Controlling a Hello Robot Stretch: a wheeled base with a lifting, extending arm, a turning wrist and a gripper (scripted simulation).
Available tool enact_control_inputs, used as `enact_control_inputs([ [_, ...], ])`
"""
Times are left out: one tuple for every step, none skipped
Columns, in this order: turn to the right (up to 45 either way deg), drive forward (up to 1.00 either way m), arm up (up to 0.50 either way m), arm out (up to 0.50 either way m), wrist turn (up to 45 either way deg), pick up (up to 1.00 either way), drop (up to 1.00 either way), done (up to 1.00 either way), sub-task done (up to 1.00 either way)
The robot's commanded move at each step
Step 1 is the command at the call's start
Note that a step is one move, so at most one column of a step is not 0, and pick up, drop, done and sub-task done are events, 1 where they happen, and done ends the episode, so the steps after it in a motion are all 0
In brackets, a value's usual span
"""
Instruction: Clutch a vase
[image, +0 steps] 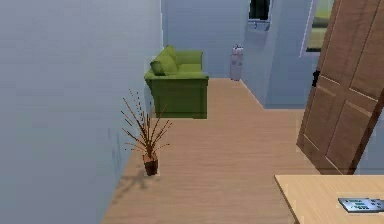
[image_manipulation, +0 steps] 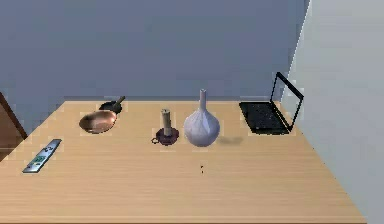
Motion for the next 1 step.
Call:
enact_control_inputs([
  [0.0, 0.00, 0.50, 0.00, 0.0, 0.00, 0.00, 0.00, 0.00],
])
